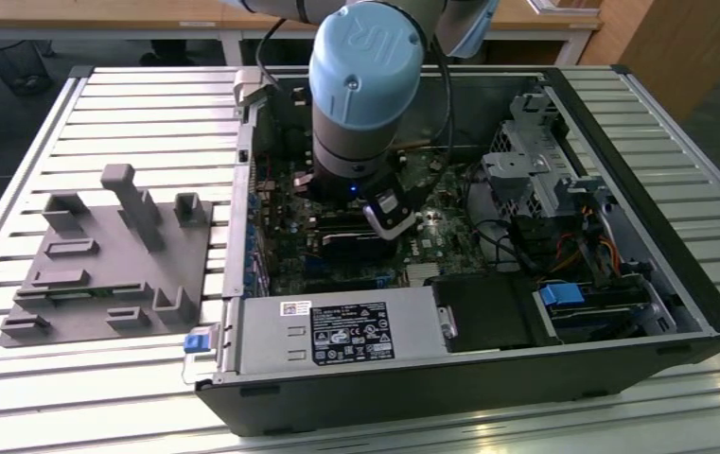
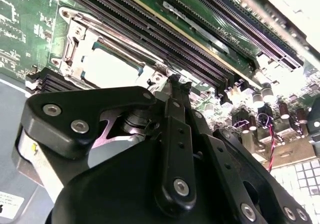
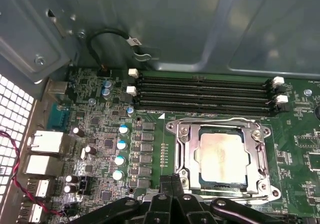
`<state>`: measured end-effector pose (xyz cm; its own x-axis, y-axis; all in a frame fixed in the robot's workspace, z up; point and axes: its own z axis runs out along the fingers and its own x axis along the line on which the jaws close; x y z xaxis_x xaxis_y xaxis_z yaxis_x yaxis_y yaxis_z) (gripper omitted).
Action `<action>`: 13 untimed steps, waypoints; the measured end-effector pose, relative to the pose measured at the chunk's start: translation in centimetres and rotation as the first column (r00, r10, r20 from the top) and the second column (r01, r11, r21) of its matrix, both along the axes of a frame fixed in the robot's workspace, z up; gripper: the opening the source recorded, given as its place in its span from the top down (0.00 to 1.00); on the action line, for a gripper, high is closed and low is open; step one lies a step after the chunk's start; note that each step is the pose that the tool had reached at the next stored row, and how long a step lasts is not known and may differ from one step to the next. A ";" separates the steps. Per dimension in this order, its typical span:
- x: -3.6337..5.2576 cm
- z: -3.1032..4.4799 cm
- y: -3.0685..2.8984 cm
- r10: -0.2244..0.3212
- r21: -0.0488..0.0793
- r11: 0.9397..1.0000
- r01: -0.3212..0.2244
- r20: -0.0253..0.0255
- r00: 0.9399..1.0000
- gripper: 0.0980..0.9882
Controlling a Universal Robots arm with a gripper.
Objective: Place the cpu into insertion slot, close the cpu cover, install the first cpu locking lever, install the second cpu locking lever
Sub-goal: 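Install the second cpu locking lever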
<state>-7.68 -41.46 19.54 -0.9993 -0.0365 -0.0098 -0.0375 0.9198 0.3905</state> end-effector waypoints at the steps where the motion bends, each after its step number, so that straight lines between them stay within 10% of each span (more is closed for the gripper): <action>1: 0.00 0.05 0.00 0.000 0.000 1.000 0.000 0.000 1.000 0.99; 13: 0.00 0.66 0.00 0.000 0.000 1.000 0.000 0.000 1.000 0.99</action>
